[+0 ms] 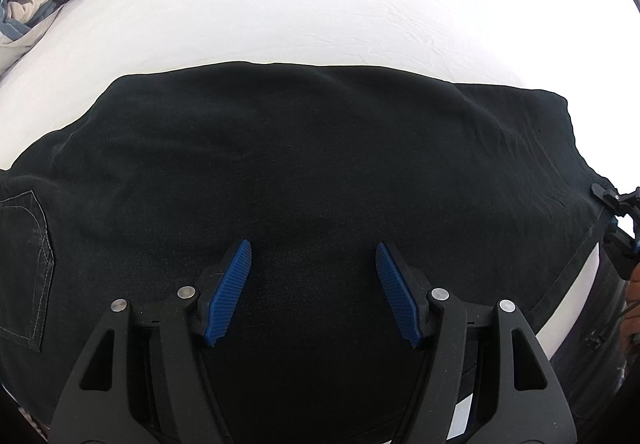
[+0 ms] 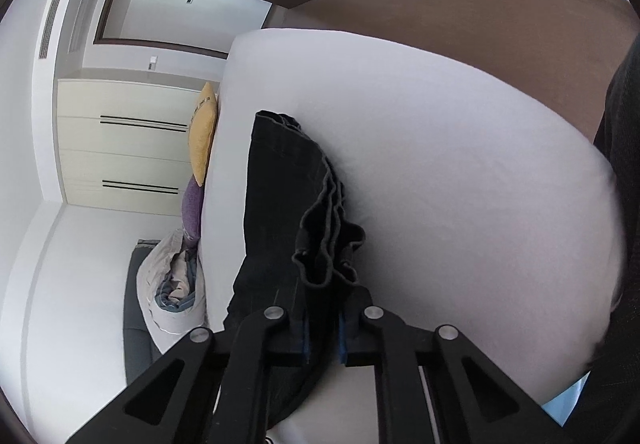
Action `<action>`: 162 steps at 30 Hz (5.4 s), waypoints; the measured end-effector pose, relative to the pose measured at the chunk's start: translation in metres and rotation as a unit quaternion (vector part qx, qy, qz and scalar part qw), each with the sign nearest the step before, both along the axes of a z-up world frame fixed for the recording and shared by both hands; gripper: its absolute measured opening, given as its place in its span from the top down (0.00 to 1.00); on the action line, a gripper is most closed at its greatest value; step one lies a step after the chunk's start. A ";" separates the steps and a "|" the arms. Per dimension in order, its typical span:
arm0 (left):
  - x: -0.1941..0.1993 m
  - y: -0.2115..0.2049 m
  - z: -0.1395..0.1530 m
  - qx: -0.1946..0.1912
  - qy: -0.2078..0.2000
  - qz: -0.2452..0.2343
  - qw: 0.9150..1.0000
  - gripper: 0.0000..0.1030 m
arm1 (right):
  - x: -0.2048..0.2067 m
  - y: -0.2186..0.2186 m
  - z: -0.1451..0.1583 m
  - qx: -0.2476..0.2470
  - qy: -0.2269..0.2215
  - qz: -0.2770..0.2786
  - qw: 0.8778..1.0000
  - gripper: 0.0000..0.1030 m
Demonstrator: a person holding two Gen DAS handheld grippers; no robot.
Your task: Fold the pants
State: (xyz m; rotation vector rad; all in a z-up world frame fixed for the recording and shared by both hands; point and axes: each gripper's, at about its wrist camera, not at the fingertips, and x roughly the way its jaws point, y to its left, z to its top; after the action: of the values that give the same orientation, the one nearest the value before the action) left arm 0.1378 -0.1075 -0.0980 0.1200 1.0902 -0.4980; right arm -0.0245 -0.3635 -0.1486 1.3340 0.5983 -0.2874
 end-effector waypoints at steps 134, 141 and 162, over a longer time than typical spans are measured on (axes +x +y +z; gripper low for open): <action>-0.058 0.460 0.032 -0.353 -0.051 0.403 0.843 0.01 | 0.182 0.204 0.036 0.078 -0.155 0.487 0.856 0.45; -0.055 0.487 -0.018 -0.426 0.000 0.444 0.789 0.01 | 0.208 0.222 0.016 0.124 -0.131 0.475 0.861 0.45; -0.031 0.500 -0.067 -0.468 0.048 0.489 0.735 0.79 | 0.222 0.236 -0.029 0.095 -0.021 0.506 0.857 0.58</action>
State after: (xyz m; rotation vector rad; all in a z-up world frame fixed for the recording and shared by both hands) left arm 0.1073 0.3927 -0.1650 -1.3398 0.7388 -0.0274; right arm 0.1975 -0.1279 -0.1781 1.0350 1.2234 0.6810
